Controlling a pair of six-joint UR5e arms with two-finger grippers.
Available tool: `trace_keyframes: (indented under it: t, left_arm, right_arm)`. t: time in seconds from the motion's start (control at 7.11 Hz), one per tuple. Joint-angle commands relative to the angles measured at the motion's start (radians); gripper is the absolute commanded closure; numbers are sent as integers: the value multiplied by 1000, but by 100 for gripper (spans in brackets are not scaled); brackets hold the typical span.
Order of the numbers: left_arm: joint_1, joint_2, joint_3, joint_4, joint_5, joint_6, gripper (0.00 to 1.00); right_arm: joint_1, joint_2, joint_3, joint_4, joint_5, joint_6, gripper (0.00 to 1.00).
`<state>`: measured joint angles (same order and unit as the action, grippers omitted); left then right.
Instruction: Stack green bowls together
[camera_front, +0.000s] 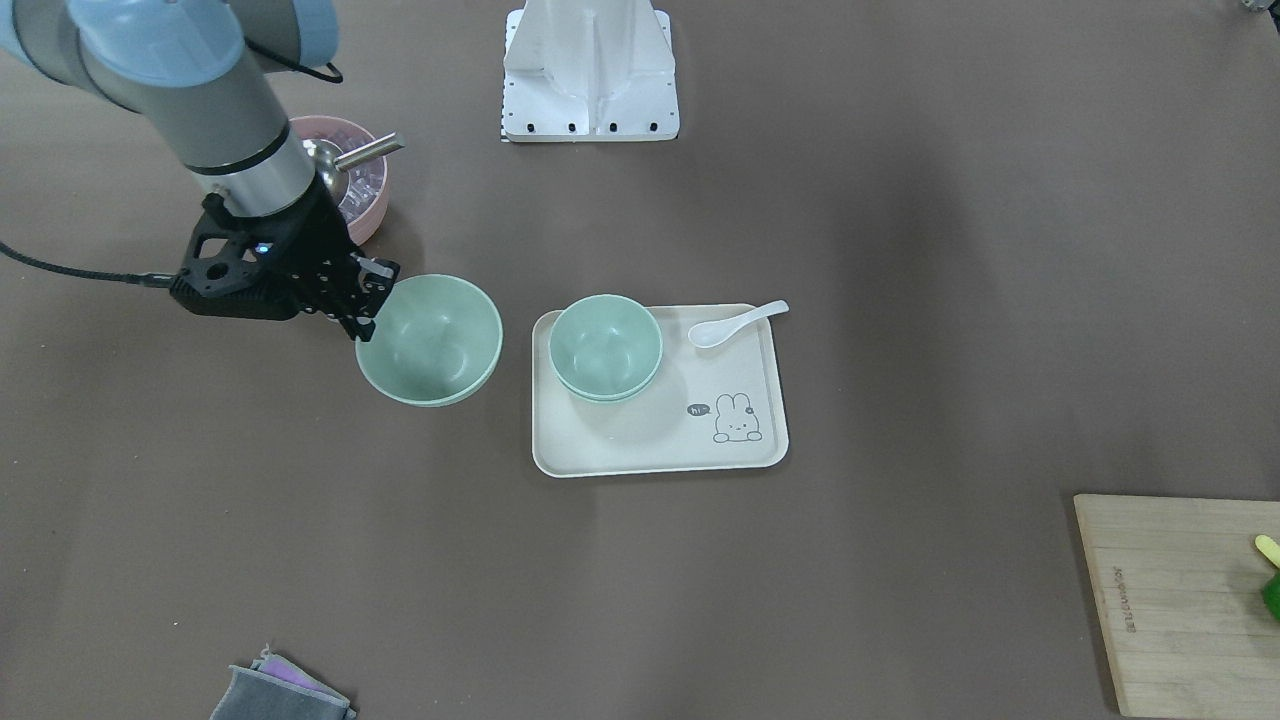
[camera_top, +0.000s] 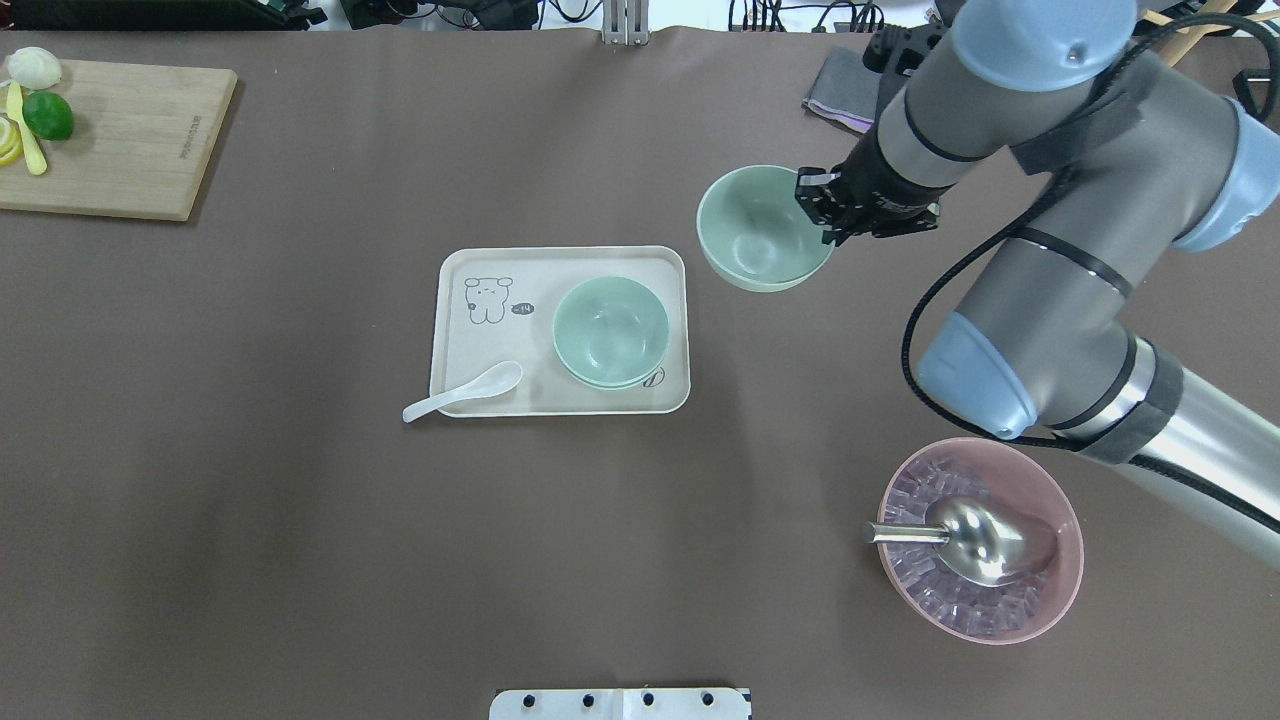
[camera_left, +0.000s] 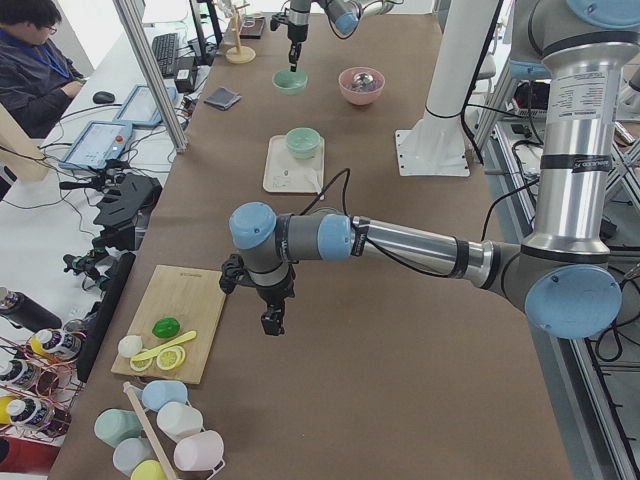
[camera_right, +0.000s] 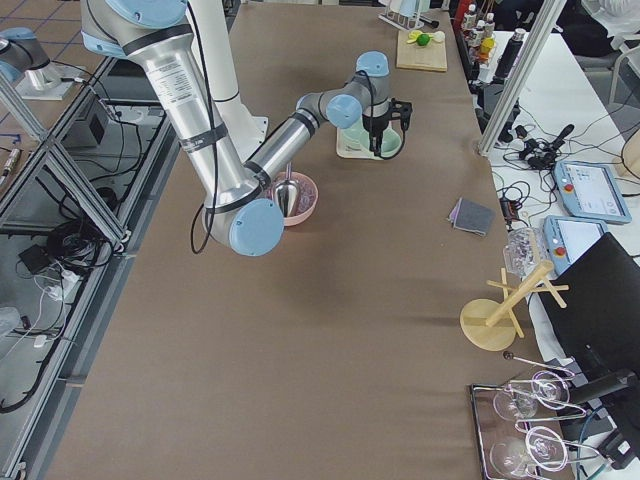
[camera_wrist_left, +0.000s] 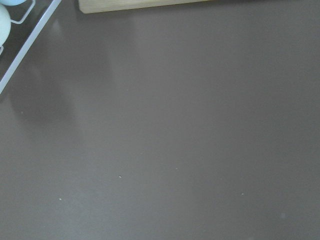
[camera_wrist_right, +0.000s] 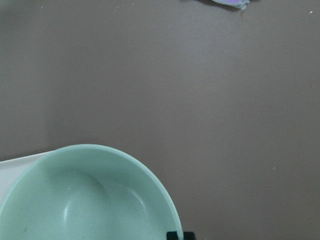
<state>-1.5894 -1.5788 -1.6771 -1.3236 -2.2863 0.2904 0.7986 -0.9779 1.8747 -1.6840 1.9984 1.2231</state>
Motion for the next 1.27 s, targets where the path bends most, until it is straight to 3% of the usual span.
trace_keyframes:
  t: [0.0,0.42,1.13]
  left_arm:
    - [-35,41,31,-5,21,62,1]
    - [-35,66,34,-5,19,62,1]
    - [-35,66,40,-5,19,61,1]
  right_arm:
    - [-111,121,-14,-74,-94,152,100]
    - [-231,197,-101,-62,-222,279,100]
    - [-275,179,-167,33,-268,270,100]
